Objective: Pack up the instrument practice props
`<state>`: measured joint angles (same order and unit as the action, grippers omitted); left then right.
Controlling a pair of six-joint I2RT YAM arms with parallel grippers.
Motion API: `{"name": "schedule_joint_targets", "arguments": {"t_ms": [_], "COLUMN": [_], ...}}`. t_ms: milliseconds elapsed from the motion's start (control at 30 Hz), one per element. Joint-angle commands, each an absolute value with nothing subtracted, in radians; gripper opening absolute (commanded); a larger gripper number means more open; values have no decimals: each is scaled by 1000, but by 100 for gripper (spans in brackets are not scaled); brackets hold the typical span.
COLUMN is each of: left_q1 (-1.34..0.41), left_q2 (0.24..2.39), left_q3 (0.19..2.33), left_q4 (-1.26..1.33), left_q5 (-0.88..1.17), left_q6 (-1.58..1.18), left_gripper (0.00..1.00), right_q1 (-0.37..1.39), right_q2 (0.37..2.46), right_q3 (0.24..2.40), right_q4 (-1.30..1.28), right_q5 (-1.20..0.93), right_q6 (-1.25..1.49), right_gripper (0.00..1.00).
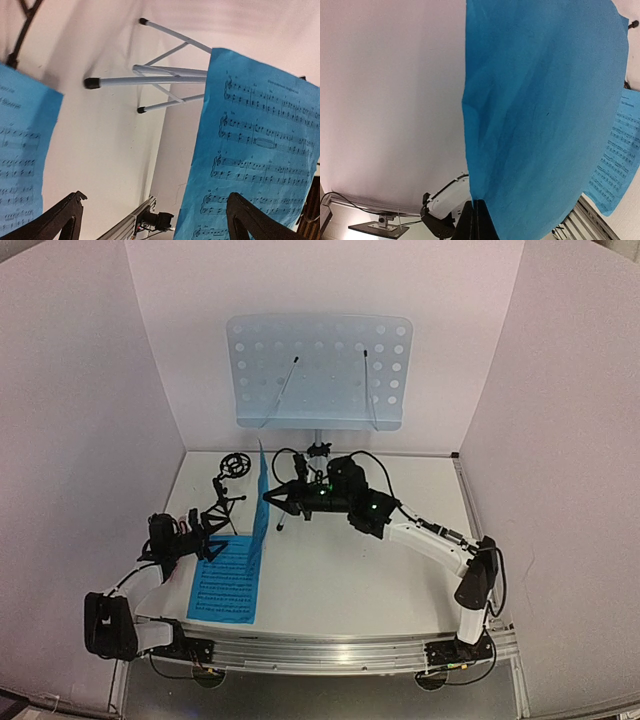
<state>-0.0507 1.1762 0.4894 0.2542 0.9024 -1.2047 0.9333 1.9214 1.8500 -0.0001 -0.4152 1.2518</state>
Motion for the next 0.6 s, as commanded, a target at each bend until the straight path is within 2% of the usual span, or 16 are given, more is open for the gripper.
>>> {"name": "schedule_joint_targets", "arguments": {"t_ms": [0,233,433,500,567], "left_q1": [-113,-220,-222,-220,-202], "left_q2": [1215,1291,1246,1230,1208], "left_q3": [439,472,441,443,438], "left_q4": [737,962,928,933,900], "left_q5": [894,861,829,834,838], "left_q6": [-1358,-1510,-1510,-1509,-1511], "left_gripper": [100,100,98,87,67], "right_q1": [940,950,952,952,952], "right_q2": [1958,2025,2034,2028,2010], "right_q3": [1909,1969,1964,1943,1902], "right_q4": [112,150,170,170,170], "right_q5": [-435,-444,-433,-429,-424], "right_q6": [1220,1229,1243,1260,1280], "right_gripper": [0,0,0,0,0]}}
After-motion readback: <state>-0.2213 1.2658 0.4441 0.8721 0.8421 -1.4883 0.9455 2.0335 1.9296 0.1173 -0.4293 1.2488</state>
